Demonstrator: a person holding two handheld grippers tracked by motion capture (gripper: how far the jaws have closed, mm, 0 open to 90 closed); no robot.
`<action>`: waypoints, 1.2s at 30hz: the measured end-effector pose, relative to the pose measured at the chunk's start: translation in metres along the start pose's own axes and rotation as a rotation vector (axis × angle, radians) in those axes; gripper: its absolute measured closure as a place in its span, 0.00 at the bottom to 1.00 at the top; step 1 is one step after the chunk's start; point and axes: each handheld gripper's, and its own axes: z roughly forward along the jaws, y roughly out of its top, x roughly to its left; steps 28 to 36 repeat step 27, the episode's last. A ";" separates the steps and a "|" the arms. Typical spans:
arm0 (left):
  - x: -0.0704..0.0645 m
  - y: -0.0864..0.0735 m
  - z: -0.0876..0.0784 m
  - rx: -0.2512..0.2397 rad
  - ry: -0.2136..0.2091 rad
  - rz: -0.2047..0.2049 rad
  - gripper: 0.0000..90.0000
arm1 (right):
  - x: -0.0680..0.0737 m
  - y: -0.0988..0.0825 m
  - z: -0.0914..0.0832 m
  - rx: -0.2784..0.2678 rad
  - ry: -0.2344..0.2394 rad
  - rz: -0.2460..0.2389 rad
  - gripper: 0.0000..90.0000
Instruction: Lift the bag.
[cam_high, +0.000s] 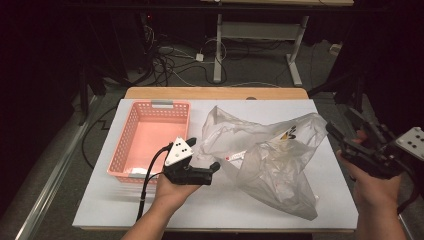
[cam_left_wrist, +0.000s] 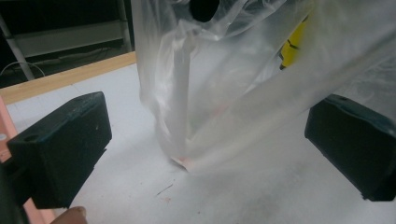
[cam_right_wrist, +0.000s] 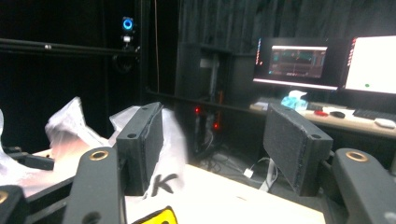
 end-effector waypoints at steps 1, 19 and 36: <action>0.000 0.001 0.002 0.000 0.003 0.003 0.00 | 0.000 0.002 -0.004 -0.003 -0.001 0.000 0.43; 0.012 -0.008 -0.012 0.033 0.038 0.004 0.00 | -0.017 -0.112 0.022 0.308 -0.059 0.056 0.00; 0.012 -0.017 -0.015 0.024 0.028 -0.012 0.00 | -0.015 -0.134 0.024 0.356 -0.072 0.072 0.00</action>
